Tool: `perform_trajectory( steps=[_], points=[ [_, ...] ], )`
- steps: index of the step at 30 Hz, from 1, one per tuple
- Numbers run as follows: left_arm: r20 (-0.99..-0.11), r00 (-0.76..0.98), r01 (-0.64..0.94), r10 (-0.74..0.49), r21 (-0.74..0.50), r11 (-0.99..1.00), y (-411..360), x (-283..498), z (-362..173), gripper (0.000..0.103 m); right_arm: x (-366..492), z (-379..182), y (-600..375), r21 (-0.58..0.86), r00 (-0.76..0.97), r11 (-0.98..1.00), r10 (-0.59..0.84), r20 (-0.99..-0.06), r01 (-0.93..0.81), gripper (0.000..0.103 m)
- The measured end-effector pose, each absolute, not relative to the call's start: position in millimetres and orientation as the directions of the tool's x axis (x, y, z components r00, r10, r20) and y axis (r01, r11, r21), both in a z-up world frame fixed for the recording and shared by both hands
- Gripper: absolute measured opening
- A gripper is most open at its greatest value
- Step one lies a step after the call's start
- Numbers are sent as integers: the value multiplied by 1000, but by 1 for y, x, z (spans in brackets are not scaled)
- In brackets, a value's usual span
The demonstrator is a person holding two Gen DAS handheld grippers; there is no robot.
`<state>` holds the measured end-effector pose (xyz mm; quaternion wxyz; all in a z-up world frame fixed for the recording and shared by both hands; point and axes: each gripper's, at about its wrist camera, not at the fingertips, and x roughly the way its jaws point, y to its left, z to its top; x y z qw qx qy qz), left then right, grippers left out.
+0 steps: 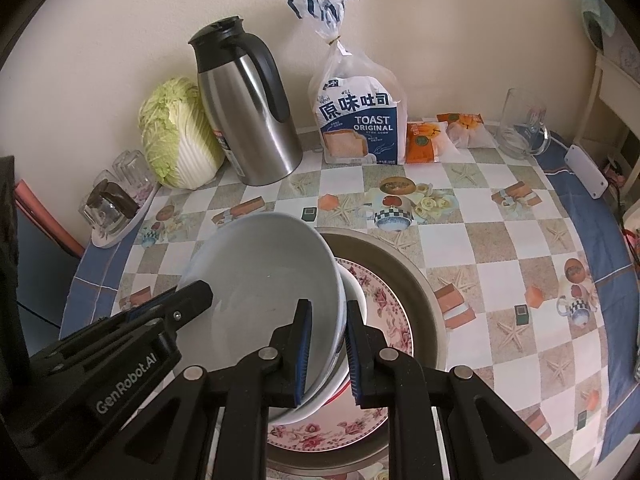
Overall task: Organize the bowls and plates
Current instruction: 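Lower the white round bowl onto the square bowl in the basin with both tools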
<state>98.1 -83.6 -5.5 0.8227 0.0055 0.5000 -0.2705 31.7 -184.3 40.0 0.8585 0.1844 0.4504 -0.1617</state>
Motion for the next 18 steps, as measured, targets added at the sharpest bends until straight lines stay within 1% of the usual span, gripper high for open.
perform_trajectory(
  steps=[7, 18],
  points=[
    [-824, 352, 452, -443, -264, 852, -86, 97, -6, 13, 31, 42, -184, 133, 529, 879, -150, -835, 459, 21],
    [-829, 343, 443, -443, -273, 854, -85, 97, -8, 13, 26, 49, -191, 175, 564, 873, -132, -815, 456, 21]
  ],
)
